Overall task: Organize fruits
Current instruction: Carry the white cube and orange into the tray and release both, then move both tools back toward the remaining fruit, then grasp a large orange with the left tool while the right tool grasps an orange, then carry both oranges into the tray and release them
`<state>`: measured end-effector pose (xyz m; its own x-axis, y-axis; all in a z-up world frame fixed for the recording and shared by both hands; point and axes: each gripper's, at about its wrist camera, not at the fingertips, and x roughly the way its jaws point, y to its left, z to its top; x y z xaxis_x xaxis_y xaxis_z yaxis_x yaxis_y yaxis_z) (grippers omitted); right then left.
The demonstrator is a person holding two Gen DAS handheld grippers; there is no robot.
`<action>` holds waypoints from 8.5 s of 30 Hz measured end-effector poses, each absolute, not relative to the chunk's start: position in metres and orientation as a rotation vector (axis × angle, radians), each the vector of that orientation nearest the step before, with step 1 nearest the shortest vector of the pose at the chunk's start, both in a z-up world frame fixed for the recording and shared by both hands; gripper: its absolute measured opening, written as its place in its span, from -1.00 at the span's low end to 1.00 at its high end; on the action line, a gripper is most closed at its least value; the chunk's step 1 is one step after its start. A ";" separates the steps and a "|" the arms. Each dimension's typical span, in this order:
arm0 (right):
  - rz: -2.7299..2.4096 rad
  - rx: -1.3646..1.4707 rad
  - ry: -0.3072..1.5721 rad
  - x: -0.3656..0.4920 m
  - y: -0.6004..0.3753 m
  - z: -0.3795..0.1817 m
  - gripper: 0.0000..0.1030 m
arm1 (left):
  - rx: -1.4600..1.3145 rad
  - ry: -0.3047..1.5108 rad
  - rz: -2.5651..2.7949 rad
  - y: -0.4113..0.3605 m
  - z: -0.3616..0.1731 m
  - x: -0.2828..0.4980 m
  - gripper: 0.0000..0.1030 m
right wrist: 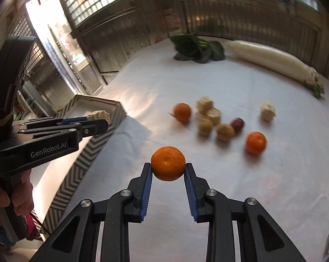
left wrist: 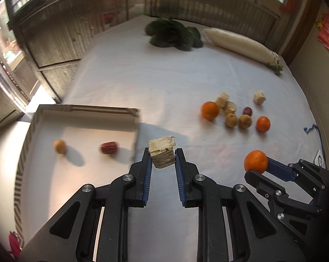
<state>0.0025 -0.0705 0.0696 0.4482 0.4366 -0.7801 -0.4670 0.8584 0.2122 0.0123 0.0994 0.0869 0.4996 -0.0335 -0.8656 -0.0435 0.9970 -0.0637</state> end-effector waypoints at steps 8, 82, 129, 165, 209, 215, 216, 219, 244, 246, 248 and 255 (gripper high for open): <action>0.645 -0.103 0.946 -0.007 -0.022 0.078 -0.44 | -0.114 1.043 0.098 0.145 0.091 -0.008 -0.61; 0.739 -0.119 0.976 0.010 0.034 0.077 -0.22 | -0.183 1.030 0.274 0.209 0.083 -0.018 0.25; 0.349 0.077 1.030 0.088 -0.165 0.026 -0.17 | 0.107 1.149 -0.234 0.020 0.022 0.126 0.25; 0.469 0.049 0.978 0.020 -0.102 0.069 -0.39 | 0.022 1.058 -0.100 0.076 0.079 0.029 -0.39; 0.913 -0.260 1.076 -0.026 0.130 0.046 -0.39 | -0.167 1.138 0.281 0.257 0.041 -0.054 -0.39; 0.914 -0.301 1.097 -0.026 0.143 0.036 -0.39 | -0.163 1.142 0.287 0.257 0.037 -0.052 -0.39; 0.912 -0.312 1.098 -0.026 0.144 0.034 -0.39 | -0.161 1.142 0.288 0.256 0.037 -0.051 -0.40; 0.905 -0.327 1.107 -0.023 0.148 0.030 -0.39 | -0.162 1.145 0.292 0.255 0.035 -0.049 -0.39; 0.887 -0.248 1.020 -0.029 0.118 0.063 -0.14 | -0.187 1.103 0.345 0.255 0.057 -0.057 0.32; 0.871 -0.226 1.005 -0.030 0.108 0.069 -0.14 | -0.183 1.090 0.345 0.251 0.063 -0.056 0.32; 0.852 -0.209 0.993 -0.028 0.096 0.076 -0.13 | -0.179 1.073 0.336 0.244 0.070 -0.054 0.32; 0.751 -0.138 0.968 -0.009 0.055 0.086 -0.13 | -0.133 1.025 0.285 0.207 0.089 -0.041 0.32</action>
